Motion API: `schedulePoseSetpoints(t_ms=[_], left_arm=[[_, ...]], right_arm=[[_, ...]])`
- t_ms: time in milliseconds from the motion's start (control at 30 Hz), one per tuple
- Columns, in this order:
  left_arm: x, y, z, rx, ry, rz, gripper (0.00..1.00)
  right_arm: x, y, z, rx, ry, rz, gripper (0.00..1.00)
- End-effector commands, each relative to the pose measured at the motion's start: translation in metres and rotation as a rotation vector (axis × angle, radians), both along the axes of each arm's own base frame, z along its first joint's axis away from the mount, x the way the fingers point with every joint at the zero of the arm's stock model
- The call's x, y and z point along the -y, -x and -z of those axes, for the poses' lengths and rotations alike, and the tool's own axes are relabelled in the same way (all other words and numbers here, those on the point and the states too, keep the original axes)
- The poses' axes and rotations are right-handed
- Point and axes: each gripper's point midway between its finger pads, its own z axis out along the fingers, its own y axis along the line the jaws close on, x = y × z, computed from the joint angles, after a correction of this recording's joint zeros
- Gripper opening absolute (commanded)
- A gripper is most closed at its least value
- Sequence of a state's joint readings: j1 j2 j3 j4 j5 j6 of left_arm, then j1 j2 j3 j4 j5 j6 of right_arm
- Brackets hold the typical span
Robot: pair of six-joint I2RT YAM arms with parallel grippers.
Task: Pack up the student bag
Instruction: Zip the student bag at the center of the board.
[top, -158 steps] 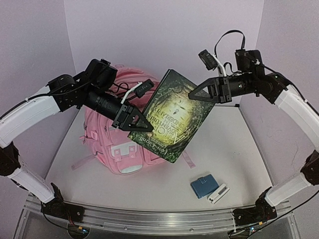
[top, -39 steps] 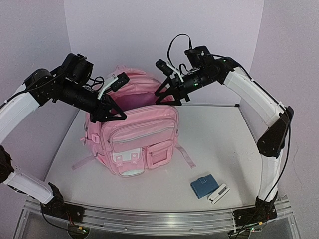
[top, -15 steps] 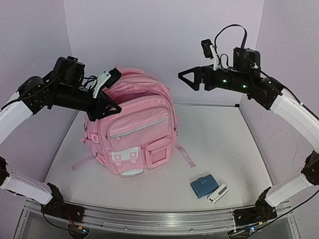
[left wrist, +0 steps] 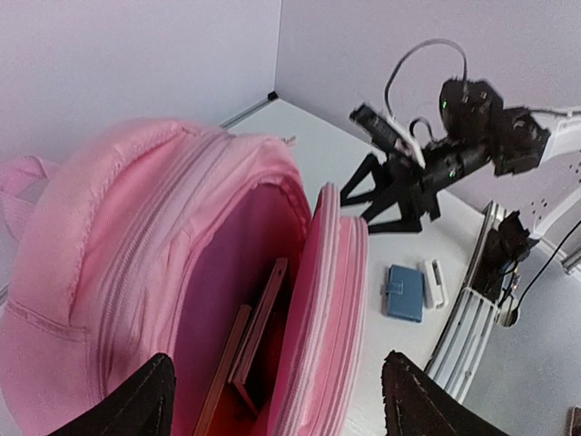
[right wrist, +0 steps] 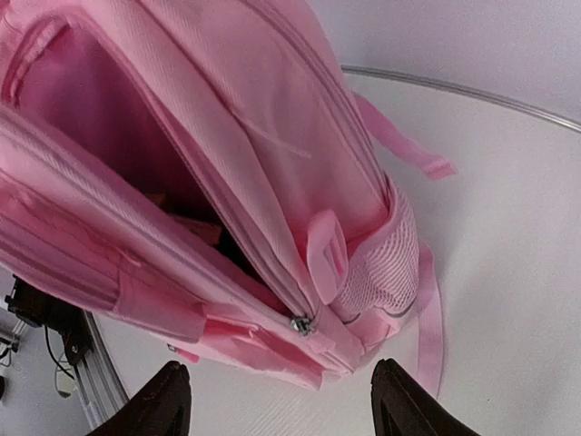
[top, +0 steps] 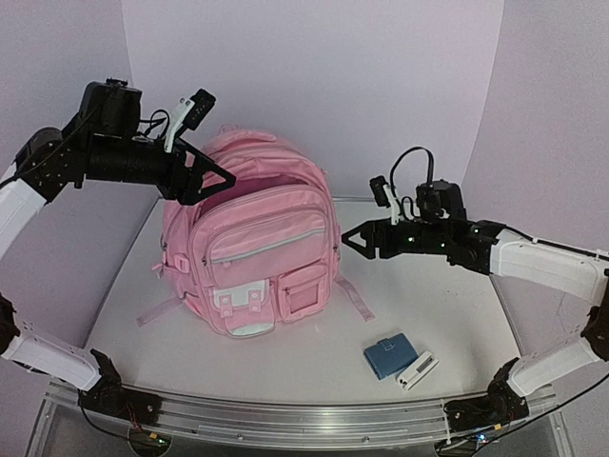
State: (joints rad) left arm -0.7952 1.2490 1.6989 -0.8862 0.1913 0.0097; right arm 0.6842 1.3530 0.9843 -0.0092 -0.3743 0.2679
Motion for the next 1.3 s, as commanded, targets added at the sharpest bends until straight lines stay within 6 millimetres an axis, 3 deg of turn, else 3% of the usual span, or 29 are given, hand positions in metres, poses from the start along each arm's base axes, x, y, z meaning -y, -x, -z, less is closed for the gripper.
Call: schedulePoseSetpoints(t_ms=[0,133,233,367,667,1033,1167,1267], left_arm=[[0.005,-0.006,-0.043,0.019,0.095,-0.020,0.87],[-0.002,-0.036,-0.047,0.029,0.054,-0.101,0.91],[-0.018,-0.066,-0.049,-0.004,0.090,-0.157,0.91],[-0.029,-0.085,-0.052,0.016,0.103,-0.209,0.92],[-0.051,-0.087,-0.038,-0.006,0.091,-0.249,0.97],[-0.070,-0.093,0.002,-0.057,-0.038,-0.341,1.00],[-0.070,-0.094,0.012,-0.074,-0.063,-0.344,0.99],[-0.072,-0.095,0.019,-0.083,-0.081,-0.351,0.91]], right_arm=[[-0.018,0.004,0.004,0.024,-0.074,-0.077,0.63],[-0.027,-0.001,0.031,0.005,-0.051,-0.100,0.62],[-0.034,-0.007,0.038,0.009,-0.044,-0.110,0.59],[-0.038,-0.018,0.046,0.029,-0.019,-0.101,0.53],[-0.050,-0.019,0.061,0.026,-0.024,-0.157,0.31],[-0.044,-0.019,0.046,0.075,-0.033,-0.135,0.01],[-0.033,-0.028,0.039,0.087,-0.010,-0.055,0.00],[-0.018,-0.035,0.032,0.124,0.044,0.024,0.00]])
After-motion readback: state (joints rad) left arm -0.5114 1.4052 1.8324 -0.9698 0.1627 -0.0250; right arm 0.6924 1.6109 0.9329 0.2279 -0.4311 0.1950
